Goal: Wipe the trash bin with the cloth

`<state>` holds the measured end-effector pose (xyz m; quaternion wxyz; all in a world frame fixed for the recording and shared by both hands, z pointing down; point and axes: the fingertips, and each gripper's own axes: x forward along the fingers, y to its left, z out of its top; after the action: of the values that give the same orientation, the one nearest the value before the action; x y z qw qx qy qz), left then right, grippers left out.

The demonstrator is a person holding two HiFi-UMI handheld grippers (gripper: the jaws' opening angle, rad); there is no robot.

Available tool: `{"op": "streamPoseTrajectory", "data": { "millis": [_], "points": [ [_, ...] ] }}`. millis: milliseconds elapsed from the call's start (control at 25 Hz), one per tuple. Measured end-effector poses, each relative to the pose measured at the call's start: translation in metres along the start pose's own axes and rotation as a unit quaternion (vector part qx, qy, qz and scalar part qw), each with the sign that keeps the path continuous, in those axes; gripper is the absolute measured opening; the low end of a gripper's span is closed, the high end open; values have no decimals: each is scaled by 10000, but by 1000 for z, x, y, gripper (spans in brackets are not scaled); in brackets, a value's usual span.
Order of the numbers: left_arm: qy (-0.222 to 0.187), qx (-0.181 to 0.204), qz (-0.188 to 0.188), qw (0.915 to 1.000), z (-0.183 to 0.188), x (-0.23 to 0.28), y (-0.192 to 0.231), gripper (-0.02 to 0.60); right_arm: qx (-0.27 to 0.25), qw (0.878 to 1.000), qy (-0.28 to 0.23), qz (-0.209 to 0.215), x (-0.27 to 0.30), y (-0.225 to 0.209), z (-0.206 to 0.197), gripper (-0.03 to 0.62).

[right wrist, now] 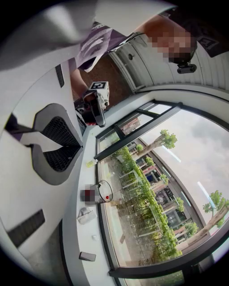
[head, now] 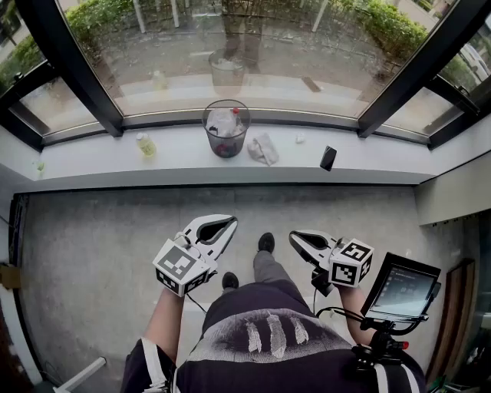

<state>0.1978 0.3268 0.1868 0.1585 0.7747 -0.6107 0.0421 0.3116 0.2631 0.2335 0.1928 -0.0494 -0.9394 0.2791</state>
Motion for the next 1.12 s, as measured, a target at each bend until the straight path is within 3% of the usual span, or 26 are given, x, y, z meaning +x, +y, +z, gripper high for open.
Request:
{"op": "streamPoseTrajectory", "data": {
  "millis": [200, 440, 560, 920, 1120],
  "points": [
    [306, 108, 118, 9994, 17, 65, 18, -5, 49, 9999, 70, -123, -5, -76, 30, -2],
    [752, 417, 324, 9958, 35, 135, 47, -5, 199, 9993, 42, 323, 2, -140, 73, -2],
    [834, 496, 458, 9942, 37, 157, 62, -5, 56, 9993, 159, 339, 9, -166, 89, -2],
    [1441, 618, 607, 9858, 10, 179, 135, -5, -549, 9958, 727, -108, 35, -208, 114, -2],
    [1801, 689, 638, 9792, -16, 180, 198, -5, -1383, 9787, 1394, -597, 65, -214, 121, -2]
  ]
}}
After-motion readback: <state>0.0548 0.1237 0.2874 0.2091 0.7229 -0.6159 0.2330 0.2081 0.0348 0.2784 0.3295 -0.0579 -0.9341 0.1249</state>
